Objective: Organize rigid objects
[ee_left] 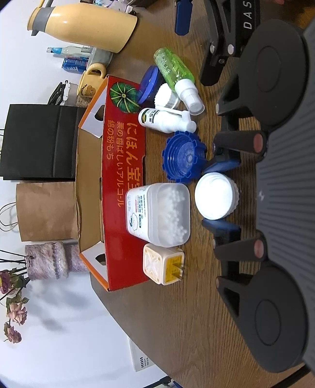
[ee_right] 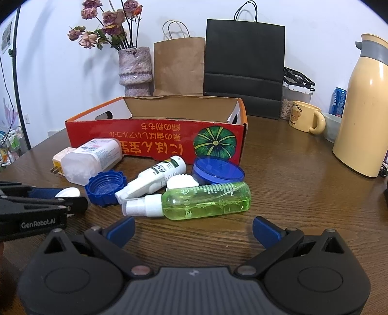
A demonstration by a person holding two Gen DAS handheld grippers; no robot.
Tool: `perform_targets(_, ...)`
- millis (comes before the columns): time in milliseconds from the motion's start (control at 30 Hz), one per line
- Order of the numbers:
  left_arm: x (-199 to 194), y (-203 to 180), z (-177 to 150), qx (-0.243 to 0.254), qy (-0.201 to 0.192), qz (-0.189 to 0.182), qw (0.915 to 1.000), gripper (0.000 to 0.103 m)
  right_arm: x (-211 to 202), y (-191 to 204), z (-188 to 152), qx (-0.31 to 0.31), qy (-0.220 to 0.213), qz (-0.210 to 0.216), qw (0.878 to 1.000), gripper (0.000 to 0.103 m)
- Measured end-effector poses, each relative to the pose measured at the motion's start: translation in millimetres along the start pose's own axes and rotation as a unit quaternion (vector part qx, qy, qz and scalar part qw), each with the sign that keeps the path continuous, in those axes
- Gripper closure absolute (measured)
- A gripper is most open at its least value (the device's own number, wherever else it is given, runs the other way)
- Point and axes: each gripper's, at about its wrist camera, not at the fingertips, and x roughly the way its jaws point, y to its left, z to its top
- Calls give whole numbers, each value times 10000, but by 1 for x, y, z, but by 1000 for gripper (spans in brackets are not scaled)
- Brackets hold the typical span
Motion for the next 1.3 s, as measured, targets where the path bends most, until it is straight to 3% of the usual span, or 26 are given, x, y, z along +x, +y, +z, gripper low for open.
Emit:
perform_targets(567,-3,6,1,-88,-34,20,10000,62,-5,-3,17,-247,-158,-156,9994,0)
perform_targets(833,-4,7,1,-110,-51,54,9999,62,8,-20,37,-58,-225,-284,9993,1)
perform_targets(967,-3,9,1,-126,-48,77,9999,62,22,-26,44,66,-84,-242,9997,14)
perform_targets(1033,-3,10,1,-131,-44,79,9999,62,28,-29,44,158,18,-231,9996,24)
perform_targets(1100,-3,10,1,-137,-41,79,9999,62,31,-31,43,259,71,-182,9995,43)
perform_targets(1167,-2,10,1,-138,-33,73,9999,62,30,-32,41,329,148,-174,9992,51)
perform_targets(1300,-2,10,0,-129,-33,57,9999,62,26,-31,33,372,228,-246,9987,50)
